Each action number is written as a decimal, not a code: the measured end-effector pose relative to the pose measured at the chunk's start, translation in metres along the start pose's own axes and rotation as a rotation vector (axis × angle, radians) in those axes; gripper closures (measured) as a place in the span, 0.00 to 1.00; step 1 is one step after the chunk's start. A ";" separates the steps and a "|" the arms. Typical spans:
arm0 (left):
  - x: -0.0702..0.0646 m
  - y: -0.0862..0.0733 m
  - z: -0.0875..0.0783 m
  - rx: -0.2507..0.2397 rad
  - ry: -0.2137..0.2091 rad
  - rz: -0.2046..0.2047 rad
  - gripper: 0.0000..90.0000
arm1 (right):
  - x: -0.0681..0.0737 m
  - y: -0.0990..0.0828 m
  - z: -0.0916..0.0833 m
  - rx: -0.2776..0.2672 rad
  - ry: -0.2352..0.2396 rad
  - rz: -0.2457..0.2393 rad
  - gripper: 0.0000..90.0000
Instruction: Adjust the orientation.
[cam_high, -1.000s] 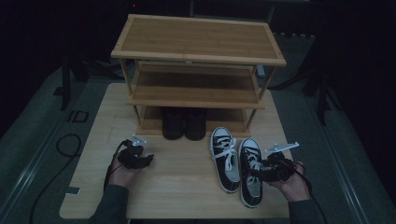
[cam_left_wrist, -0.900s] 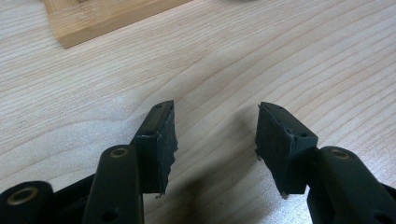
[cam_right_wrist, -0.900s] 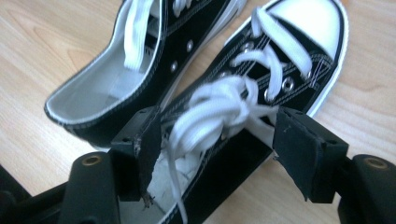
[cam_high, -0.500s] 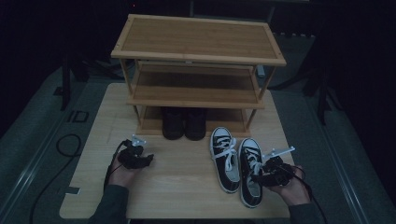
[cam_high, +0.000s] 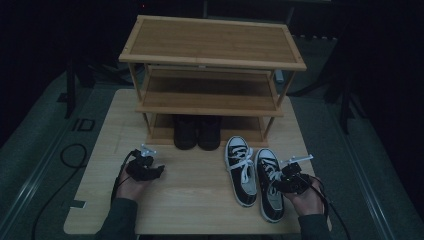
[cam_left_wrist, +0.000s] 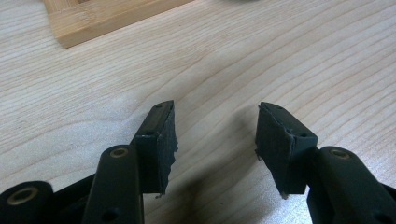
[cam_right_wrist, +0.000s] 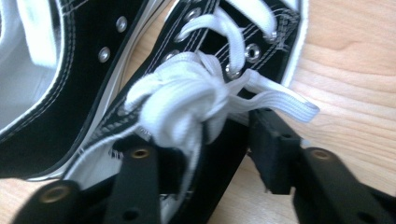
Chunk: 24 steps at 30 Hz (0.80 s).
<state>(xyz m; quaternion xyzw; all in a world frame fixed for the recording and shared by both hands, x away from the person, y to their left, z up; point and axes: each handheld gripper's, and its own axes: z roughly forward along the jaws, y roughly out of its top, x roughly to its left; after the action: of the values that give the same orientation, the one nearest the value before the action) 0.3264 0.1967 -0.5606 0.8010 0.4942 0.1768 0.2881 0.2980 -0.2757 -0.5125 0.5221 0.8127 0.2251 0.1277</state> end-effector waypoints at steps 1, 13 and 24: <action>0.000 0.000 0.000 0.000 0.000 0.000 0.54 | -0.001 0.000 -0.001 -0.003 -0.006 -0.004 0.72; 0.000 0.000 0.000 0.000 0.002 0.001 0.54 | -0.003 0.003 -0.011 -0.092 -0.071 -0.028 0.91; 0.001 0.000 0.000 -0.001 0.003 -0.001 0.54 | -0.004 0.025 -0.009 -0.157 -0.081 -0.044 0.91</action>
<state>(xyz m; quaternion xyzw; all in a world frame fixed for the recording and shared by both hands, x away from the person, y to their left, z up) 0.3266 0.1973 -0.5606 0.8002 0.4952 0.1780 0.2876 0.3159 -0.2725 -0.4923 0.5012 0.7980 0.2639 0.2059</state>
